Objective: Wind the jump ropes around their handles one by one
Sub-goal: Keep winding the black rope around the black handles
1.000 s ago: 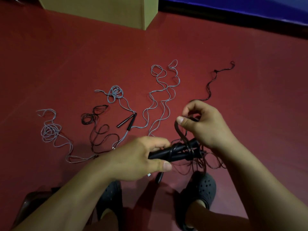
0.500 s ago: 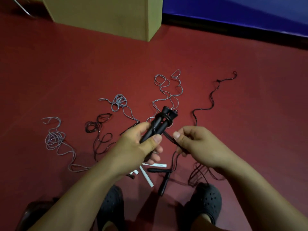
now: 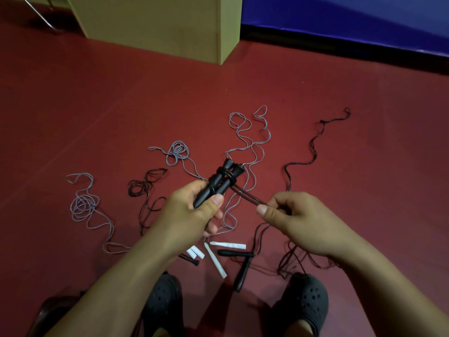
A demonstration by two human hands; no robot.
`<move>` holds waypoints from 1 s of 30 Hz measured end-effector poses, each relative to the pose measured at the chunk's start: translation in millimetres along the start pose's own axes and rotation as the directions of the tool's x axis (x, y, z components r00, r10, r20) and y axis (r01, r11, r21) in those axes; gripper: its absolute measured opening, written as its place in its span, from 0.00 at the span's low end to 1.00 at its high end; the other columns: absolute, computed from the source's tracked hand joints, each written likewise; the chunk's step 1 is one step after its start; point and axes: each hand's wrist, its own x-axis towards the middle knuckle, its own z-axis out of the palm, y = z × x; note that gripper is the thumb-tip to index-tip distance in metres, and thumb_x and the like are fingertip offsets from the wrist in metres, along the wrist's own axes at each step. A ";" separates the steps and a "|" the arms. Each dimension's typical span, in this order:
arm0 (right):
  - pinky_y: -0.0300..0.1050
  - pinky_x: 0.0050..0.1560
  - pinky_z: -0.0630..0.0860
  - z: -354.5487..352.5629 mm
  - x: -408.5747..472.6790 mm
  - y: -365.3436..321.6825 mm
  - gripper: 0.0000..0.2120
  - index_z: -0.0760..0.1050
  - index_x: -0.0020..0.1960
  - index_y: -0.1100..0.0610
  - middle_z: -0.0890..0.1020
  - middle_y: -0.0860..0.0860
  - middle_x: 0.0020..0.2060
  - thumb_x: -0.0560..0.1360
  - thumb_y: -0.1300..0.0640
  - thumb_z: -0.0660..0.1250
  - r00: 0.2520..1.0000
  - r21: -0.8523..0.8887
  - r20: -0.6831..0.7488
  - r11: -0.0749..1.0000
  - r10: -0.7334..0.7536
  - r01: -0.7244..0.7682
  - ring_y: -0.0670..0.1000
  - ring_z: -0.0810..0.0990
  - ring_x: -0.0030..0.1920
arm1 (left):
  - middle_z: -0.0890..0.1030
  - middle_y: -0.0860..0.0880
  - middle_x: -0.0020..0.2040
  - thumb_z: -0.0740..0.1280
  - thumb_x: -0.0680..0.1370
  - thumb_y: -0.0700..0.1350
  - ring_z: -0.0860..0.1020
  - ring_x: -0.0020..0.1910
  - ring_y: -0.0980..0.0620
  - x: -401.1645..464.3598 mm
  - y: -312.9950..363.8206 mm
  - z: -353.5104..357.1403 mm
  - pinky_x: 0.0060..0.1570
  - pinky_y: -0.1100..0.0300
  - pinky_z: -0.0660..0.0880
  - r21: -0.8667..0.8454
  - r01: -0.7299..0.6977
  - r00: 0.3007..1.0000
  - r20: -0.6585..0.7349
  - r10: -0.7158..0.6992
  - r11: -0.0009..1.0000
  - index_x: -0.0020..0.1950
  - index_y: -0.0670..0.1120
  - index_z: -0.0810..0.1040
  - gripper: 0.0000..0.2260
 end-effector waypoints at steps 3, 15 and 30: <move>0.36 0.28 0.61 -2.7 -3.7 -5.3 0.20 0.72 0.37 0.58 0.66 0.45 0.25 0.76 0.43 0.66 0.997 0.024 -0.050 0.998 -0.053 0.054 0.43 0.62 0.27 | 0.81 0.50 0.34 0.66 0.80 0.43 0.78 0.28 0.53 2.2 -2.5 -5.0 0.32 0.60 0.77 0.107 -0.032 0.999 -0.029 0.035 0.994 0.50 0.53 0.78 0.05; 0.40 0.28 0.61 7.7 -11.9 -19.1 0.17 0.69 0.34 0.56 0.65 0.45 0.24 0.76 0.49 0.69 0.974 0.166 -0.024 0.960 -0.223 0.224 0.44 0.62 0.27 | 0.83 0.57 0.34 0.67 0.76 0.53 0.81 0.33 0.54 2.7 -13.7 -12.3 0.44 0.46 0.81 0.381 -0.065 0.993 -0.069 0.099 0.922 0.49 0.61 0.76 0.03; 0.34 0.42 0.71 12.2 0.7 2.9 0.06 0.81 0.51 0.50 0.80 0.42 0.39 0.75 0.53 0.70 0.919 -0.047 -0.253 0.953 -0.302 0.300 0.43 0.78 0.41 | 0.83 0.51 0.37 0.67 0.80 0.50 0.78 0.27 0.54 -14.3 -2.8 -0.8 0.32 0.61 0.75 0.489 -0.111 0.852 0.495 -0.170 0.865 0.49 0.54 0.76 0.01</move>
